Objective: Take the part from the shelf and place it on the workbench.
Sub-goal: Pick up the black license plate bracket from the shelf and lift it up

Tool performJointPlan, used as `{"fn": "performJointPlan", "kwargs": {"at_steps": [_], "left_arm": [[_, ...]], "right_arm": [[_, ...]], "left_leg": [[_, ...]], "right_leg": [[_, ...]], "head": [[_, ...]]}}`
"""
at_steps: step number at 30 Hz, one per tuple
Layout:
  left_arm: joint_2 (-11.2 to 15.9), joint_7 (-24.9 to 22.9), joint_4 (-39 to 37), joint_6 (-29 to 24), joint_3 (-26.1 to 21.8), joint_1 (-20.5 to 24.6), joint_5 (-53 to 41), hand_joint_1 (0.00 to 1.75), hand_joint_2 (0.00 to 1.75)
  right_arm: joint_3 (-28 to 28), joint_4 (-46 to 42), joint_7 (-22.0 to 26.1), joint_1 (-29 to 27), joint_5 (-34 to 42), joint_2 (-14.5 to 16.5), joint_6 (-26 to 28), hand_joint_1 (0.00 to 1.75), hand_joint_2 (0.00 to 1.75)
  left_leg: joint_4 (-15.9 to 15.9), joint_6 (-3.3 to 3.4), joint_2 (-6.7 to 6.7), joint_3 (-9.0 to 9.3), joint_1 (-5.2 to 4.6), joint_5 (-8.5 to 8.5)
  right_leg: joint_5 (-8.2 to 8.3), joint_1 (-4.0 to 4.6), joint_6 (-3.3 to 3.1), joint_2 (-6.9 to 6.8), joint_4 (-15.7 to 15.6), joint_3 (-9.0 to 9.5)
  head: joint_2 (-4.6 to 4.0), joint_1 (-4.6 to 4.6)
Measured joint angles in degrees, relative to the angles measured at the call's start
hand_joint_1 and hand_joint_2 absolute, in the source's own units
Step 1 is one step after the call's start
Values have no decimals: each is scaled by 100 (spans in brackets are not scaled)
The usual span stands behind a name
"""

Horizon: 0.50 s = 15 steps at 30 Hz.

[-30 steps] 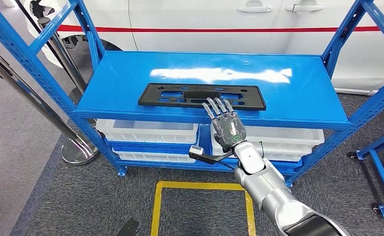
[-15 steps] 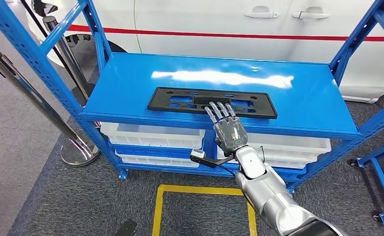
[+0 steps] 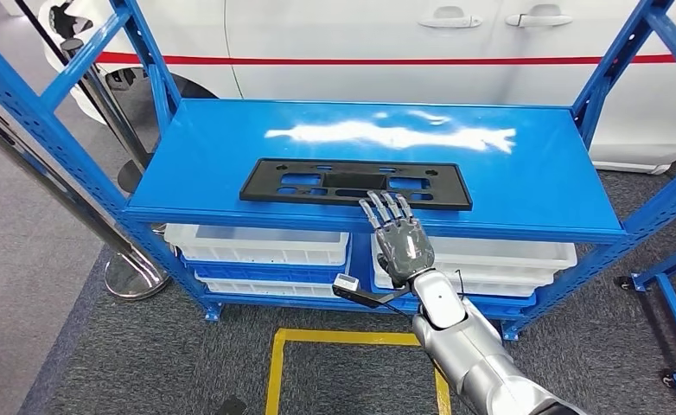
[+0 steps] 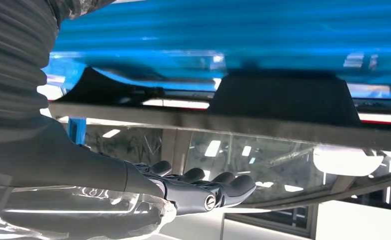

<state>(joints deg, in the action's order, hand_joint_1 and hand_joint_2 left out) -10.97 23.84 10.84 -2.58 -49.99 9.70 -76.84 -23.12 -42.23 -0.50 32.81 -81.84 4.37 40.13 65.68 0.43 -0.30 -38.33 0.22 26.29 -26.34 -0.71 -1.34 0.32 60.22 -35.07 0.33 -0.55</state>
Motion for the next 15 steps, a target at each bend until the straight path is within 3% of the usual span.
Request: {"fn": "performJointPlan", "kwargs": {"at_steps": [2,4,7,8,10,11,12,13,15], "left_arm": [[-1,-5,0,-35,2,-1,1,0,0],[-2,-16,0,-58,5,-13,6,0,0],[-9,-30,0,-68,11,-37,23,0,0],[-13,-32,0,-69,15,-37,32,0,0],[-20,-34,0,-69,25,-35,43,0,0],[-22,-35,0,-69,29,-38,46,0,0],[-25,-36,0,-69,33,-44,47,0,0],[-26,-38,0,-69,36,-50,49,0,0],[-27,-42,0,-69,41,-59,51,0,0]], "right_arm": [[1,-44,-1,-22,6,-5,0,0,175],[5,-99,-1,-58,34,-10,0,0,175],[60,-253,-2,-118,57,-15,2,0,175],[94,-305,-3,-131,60,-16,2,0,175],[162,-368,-4,-177,66,-18,1,0,175],[189,-388,-5,-217,67,-20,0,0,175],[214,-408,-5,-260,67,-24,0,0,175],[243,-442,-4,-296,67,-28,1,0,175],[327,-547,8,-329,73,-33,1,0,175]], "left_leg": [[-566,67,1,279,-35,-158],[-688,106,-3,342,-66,-128],[-828,182,-1,451,-15,-163],[-865,209,4,493,1,-166],[-867,244,10,537,-8,-127],[-860,250,7,558,-9,-101],[-850,248,1,582,-8,-72],[-832,239,-6,609,-5,-38],[-765,198,-17,658,3,58]], "right_leg": [[-21,9,36,1,-11,27],[-23,7,96,0,-40,38],[-125,11,177,-8,102,3],[-243,10,194,-10,339,-109],[-527,-2,222,-10,1046,-496],[-593,-10,237,-12,1335,-677],[-554,-19,250,-14,1449,-779],[-406,-29,259,-16,1351,-776],[25,-49,266,-21,682,-512]], "head": [[0,1],[0,-1],[0,2],[0,3],[0,4],[0,3],[0,3],[0,4],[0,4]]}}
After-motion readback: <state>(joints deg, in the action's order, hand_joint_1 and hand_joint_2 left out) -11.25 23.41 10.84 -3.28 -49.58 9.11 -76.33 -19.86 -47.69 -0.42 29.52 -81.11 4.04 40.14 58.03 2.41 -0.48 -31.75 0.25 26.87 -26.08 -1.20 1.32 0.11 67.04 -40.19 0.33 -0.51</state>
